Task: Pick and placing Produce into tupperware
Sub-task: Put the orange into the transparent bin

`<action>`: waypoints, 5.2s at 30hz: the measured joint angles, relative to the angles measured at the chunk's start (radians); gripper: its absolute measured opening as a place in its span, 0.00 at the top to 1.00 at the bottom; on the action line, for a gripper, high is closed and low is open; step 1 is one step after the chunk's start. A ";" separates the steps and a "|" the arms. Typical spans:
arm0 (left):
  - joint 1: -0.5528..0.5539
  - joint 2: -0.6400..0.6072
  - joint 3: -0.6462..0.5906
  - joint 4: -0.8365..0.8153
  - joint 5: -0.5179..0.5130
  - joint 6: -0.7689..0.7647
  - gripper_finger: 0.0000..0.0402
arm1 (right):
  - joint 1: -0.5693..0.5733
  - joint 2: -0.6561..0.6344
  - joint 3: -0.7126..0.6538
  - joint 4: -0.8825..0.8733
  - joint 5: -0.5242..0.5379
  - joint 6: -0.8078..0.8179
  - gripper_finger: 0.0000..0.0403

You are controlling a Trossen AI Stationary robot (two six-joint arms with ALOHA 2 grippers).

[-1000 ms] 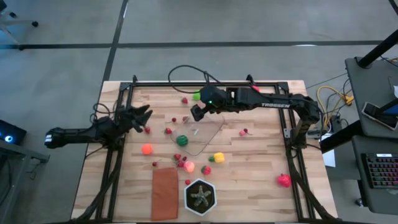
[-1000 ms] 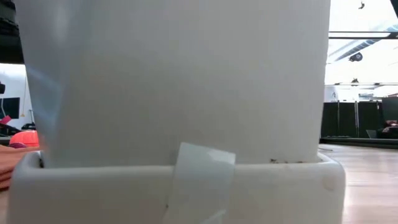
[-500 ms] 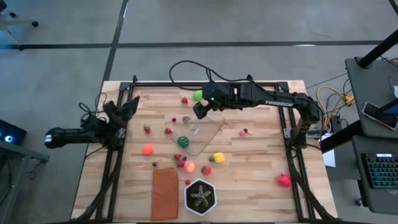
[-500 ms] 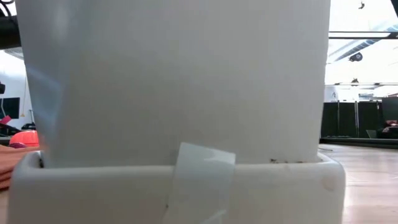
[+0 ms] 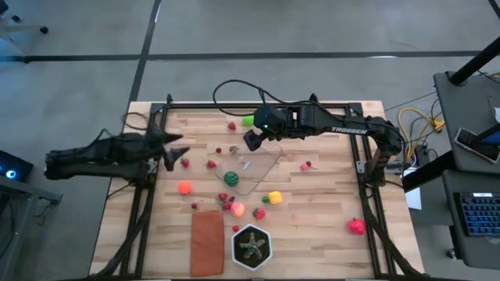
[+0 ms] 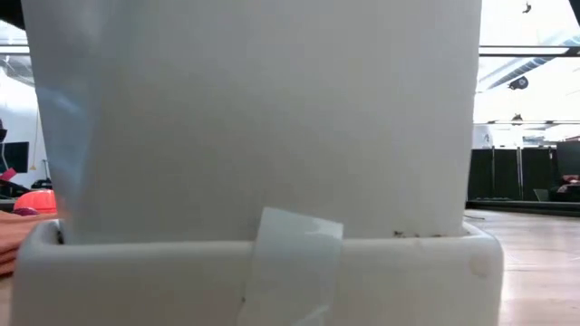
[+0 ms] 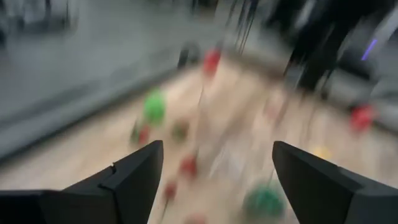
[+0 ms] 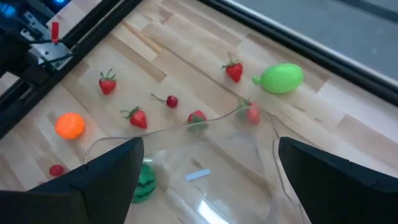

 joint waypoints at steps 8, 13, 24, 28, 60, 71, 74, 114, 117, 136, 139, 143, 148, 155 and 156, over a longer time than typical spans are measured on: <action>0.000 0.246 0.060 -0.318 0.256 -0.256 0.28 | -0.002 0.000 0.000 -0.005 0.022 0.001 0.09; 0.000 0.404 0.058 -0.427 0.311 -0.346 0.28 | -0.002 0.000 0.000 -0.029 0.022 0.001 0.09; -0.001 0.678 0.060 -0.419 0.413 -0.319 0.28 | -0.002 0.000 0.000 -0.058 0.038 0.012 0.09; -0.005 0.722 0.062 -0.400 0.462 -0.277 0.28 | -0.002 0.000 0.000 -0.064 0.038 0.028 0.09; -0.065 0.936 0.056 -0.296 0.509 -0.243 0.28 | 0.000 0.000 -0.001 -0.105 0.037 0.079 0.09; -0.076 0.975 0.057 -0.228 0.505 -0.246 0.28 | 0.000 0.000 -0.001 -0.110 0.037 0.076 0.09; -0.077 0.980 0.059 -0.226 0.493 -0.247 0.28 | 0.000 0.000 -0.001 -0.117 0.038 0.076 0.09; -0.074 0.949 0.151 -0.287 0.375 -0.220 0.40 | -0.013 0.000 -0.001 -0.134 0.063 0.076 0.09; -0.072 0.939 0.228 -0.322 0.308 -0.172 0.40 | -0.015 0.000 -0.001 -0.134 0.074 0.097 0.09; -0.053 0.934 0.527 -0.006 0.143 0.303 0.42 | -0.052 -0.267 -0.034 -0.643 0.359 0.483 0.09; -0.053 0.935 0.528 0.061 0.222 0.300 0.42 | -0.068 -0.345 -0.102 -0.643 0.316 0.486 0.09; -0.053 0.935 0.523 0.070 0.280 0.277 0.42 | -0.105 -0.475 -0.261 -0.631 0.280 0.499 0.09; -0.044 0.979 0.514 0.074 0.291 0.246 0.42 | -0.110 -0.638 -0.479 -0.490 0.242 0.511 0.09; -0.037 1.155 0.541 0.092 0.304 0.244 0.42 | -0.107 -0.744 -0.709 -0.326 0.187 0.490 0.09; -0.036 1.178 0.547 0.090 0.303 0.229 0.42 | -0.107 -0.747 -0.731 -0.325 0.187 0.491 0.09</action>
